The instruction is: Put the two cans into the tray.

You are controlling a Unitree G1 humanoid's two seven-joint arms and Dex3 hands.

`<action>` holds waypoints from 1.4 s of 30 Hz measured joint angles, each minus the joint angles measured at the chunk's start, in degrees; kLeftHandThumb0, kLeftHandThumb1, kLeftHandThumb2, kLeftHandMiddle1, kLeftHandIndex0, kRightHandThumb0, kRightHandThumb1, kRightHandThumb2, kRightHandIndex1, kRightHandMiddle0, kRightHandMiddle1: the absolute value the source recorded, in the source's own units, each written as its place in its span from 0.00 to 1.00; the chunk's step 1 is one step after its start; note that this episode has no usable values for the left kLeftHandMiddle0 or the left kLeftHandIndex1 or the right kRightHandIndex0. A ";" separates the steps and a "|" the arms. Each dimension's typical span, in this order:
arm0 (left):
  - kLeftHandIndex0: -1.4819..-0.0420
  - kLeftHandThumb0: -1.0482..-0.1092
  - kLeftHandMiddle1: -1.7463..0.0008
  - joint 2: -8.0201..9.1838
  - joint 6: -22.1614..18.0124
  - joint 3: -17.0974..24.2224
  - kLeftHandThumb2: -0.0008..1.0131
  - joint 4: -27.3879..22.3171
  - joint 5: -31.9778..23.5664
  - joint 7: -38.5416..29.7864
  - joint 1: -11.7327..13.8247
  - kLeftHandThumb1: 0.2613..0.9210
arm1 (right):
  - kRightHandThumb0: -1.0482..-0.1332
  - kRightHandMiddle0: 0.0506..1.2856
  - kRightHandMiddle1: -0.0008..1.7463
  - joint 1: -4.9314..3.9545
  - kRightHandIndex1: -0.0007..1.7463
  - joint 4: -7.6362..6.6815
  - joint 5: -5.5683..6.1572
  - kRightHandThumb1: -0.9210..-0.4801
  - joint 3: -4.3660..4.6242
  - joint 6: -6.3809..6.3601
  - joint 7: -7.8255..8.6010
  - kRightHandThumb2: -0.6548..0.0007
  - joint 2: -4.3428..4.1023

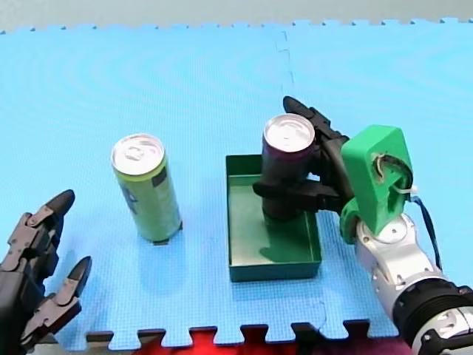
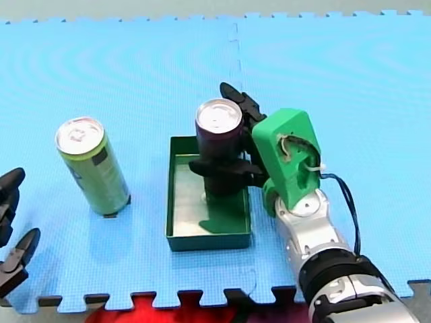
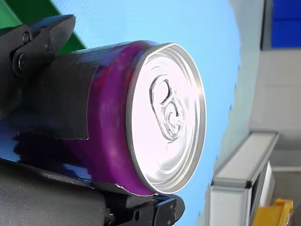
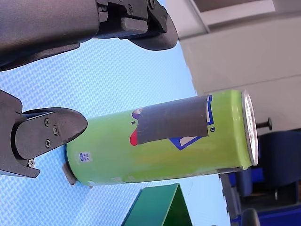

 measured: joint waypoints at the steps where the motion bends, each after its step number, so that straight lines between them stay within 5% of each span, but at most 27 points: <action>1: 0.96 0.00 1.00 0.00 0.00 0.00 0.57 -0.01 -0.01 0.00 0.01 1.00 | 0.03 0.09 0.00 -0.03 0.00 0.11 -0.36 0.06 0.29 -0.18 -0.14 0.96 -0.16; 6: 0.96 0.00 1.00 0.00 0.01 0.00 0.57 -0.03 -0.06 -0.04 0.00 1.00 | 0.03 0.08 0.00 -0.26 0.00 0.60 -1.49 0.02 1.41 -0.87 0.00 0.98 -1.11; 13: 0.96 0.00 1.00 0.01 -0.02 0.08 0.57 0.23 -0.15 -0.20 -0.30 1.00 | 0.09 0.07 0.00 -0.55 0.01 1.27 -0.67 0.06 0.84 -1.17 3.73 1.00 -3.56; 23: 0.96 0.00 1.00 0.40 -0.19 0.53 0.56 0.79 -1.02 -1.18 -0.72 1.00 | 0.15 0.06 0.00 -0.56 0.02 1.47 -0.53 0.09 0.59 -1.30 4.44 1.00 -4.09; 27: 0.96 0.00 1.00 0.60 -0.05 0.55 0.57 0.36 -1.04 -1.27 -0.68 1.00 | 0.31 0.05 0.00 -0.56 0.01 1.52 0.36 0.31 -0.09 -1.19 6.05 1.00 -4.61; 33: 0.97 0.00 1.00 0.73 0.20 0.54 0.57 0.07 -1.02 -1.25 -0.68 1.00 | 0.35 0.05 0.00 -0.55 0.01 1.42 2.95 0.43 -1.86 0.64 9.83 1.00 -4.97; 42: 0.96 0.00 1.00 0.68 0.37 0.39 0.57 -0.53 -0.86 -0.87 -0.42 1.00 | 0.35 0.05 0.00 -0.55 0.00 1.21 3.11 0.53 -1.97 1.54 10.44 1.00 -5.13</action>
